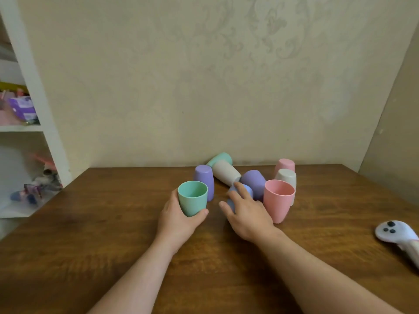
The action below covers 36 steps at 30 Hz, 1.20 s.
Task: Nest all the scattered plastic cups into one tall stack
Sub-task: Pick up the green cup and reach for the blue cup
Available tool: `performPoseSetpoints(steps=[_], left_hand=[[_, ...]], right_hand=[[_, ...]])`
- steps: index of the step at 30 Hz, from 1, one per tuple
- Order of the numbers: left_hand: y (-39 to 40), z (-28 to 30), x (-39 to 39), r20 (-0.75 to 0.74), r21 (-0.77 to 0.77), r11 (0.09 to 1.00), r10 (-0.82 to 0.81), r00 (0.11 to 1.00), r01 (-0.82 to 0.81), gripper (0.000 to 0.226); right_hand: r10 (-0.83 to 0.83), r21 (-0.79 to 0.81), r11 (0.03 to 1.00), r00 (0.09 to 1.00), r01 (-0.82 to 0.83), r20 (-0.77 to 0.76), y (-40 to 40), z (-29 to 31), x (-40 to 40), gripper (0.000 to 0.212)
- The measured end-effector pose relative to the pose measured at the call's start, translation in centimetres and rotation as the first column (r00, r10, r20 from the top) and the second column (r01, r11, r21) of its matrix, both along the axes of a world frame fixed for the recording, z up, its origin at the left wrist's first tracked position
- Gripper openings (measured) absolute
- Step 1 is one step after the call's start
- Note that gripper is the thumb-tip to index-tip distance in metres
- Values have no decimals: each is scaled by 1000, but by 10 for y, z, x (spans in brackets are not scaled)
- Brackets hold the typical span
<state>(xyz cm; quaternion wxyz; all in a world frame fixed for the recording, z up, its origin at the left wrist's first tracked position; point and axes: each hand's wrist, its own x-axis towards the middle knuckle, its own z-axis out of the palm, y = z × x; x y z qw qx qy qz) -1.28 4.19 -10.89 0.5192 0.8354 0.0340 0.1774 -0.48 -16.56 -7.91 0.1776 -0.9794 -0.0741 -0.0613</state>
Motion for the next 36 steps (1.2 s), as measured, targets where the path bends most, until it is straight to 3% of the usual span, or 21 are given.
performPoseSetpoints(steps=[4,6,8,10,12,16,18,20,23,29,36], left_hand=[[0,0,2,-16,-17,1000,-6,1000,6,86],[0,1,1,-24,-22,1000,-6,1000,5,87],[2,1,0,-29,-25,1000,-7,1000,7,86],[2,1,0,-37,-29,999,-15,999,14,85],[3,3,-2,-40,-39,999,-24,999,22,84],[1,4,-3,-37,-15,1000,-23,999,23,79],[-1,2,-3,-24,20,1000,-15,1000,16,80],[-5,2,-4,2,91,996,-17,1000,17,84],[-13,4,-7,26,191,980,-61,998,55,98],[-14,10,-12,18,240,966,-105,994,97,110],[-15,16,-13,-43,237,964,-110,993,117,103]], right_hand=[[114,41,992,988,-118,102,3,-4,-3,35],[112,20,993,993,-113,41,4,-1,-4,69],[56,70,996,990,-48,-126,6,12,-8,100],[7,81,997,965,15,-261,7,24,-8,111],[-5,37,999,955,17,-297,8,26,-12,104],[-64,193,975,972,109,-227,3,27,-21,92],[-105,299,947,992,119,-63,3,38,-29,89],[-74,354,935,981,5,180,4,61,-36,90],[32,425,889,947,-173,318,11,100,-35,92],[95,729,662,984,-176,152,35,103,-6,109],[108,651,746,990,-143,93,48,55,6,106]])
